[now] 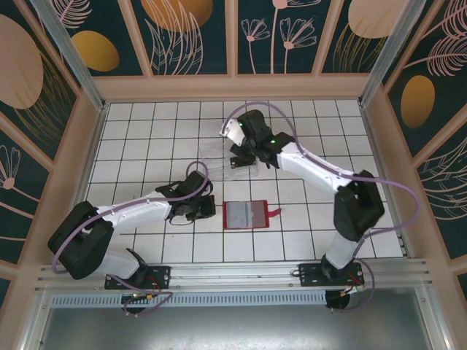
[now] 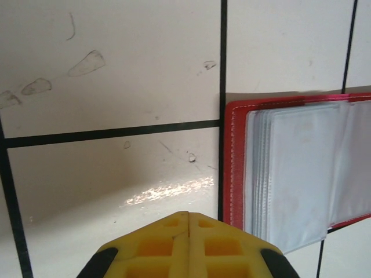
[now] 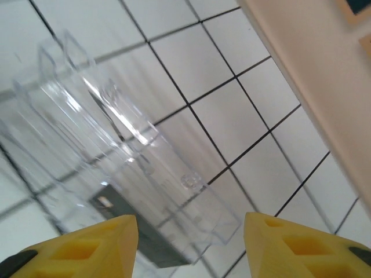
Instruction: Take the credit cards out of the card holder
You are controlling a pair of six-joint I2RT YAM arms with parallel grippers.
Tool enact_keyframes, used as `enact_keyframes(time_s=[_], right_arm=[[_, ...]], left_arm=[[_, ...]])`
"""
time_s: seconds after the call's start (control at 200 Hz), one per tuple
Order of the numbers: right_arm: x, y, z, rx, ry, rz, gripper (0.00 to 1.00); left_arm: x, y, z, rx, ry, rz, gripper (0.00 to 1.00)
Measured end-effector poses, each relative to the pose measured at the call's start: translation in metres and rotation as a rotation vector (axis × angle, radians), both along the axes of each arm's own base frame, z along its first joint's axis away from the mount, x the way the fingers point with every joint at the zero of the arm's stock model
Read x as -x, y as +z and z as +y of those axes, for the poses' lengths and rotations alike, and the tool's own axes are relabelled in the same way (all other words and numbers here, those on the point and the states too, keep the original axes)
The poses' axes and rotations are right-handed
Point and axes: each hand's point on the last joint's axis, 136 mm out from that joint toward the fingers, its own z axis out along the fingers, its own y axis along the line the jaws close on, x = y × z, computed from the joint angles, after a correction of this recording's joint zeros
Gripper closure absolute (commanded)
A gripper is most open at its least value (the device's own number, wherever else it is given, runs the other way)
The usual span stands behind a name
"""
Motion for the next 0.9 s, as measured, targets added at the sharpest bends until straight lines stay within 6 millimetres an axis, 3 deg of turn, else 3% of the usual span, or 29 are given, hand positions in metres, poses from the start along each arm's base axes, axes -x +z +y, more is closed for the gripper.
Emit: enact_keyframes(time_s=[0.09, 0.165, 0.245, 0.38, 0.5, 0.661, 0.901], right_arm=[[0.016, 0.01, -0.003, -0.161, -0.118, 0.097, 0.47], [0.029, 0.0, -0.002, -0.247, -0.215, 0.219, 0.44], [0.053, -0.028, -0.001, -0.261, -0.307, 0.366, 0.38], [0.115, -0.083, 0.003, -0.165, -0.396, 0.578, 0.33], [0.157, -0.115, 0.0, -0.085, -0.454, 0.685, 0.27], [0.171, -0.131, -0.004, -0.06, -0.537, 0.73, 0.23], [0.18, -0.171, -0.012, 0.071, -0.623, 0.726, 0.22]], left_arm=[[0.0, 0.001, -0.002, 0.011, -0.004, 0.002, 0.96], [0.0, 0.001, -0.002, 0.011, -0.005, 0.001, 0.96], [0.0, 0.001, -0.002, 0.01, -0.003, 0.0, 0.96], [-0.004, 0.002, -0.005, 0.036, 0.004, -0.011, 0.96], [-0.003, -0.004, -0.003, 0.058, 0.017, 0.0, 0.96], [0.001, -0.011, 0.005, 0.054, 0.03, 0.012, 0.96], [0.001, 0.0, 0.007, 0.074, 0.036, -0.023, 0.96]])
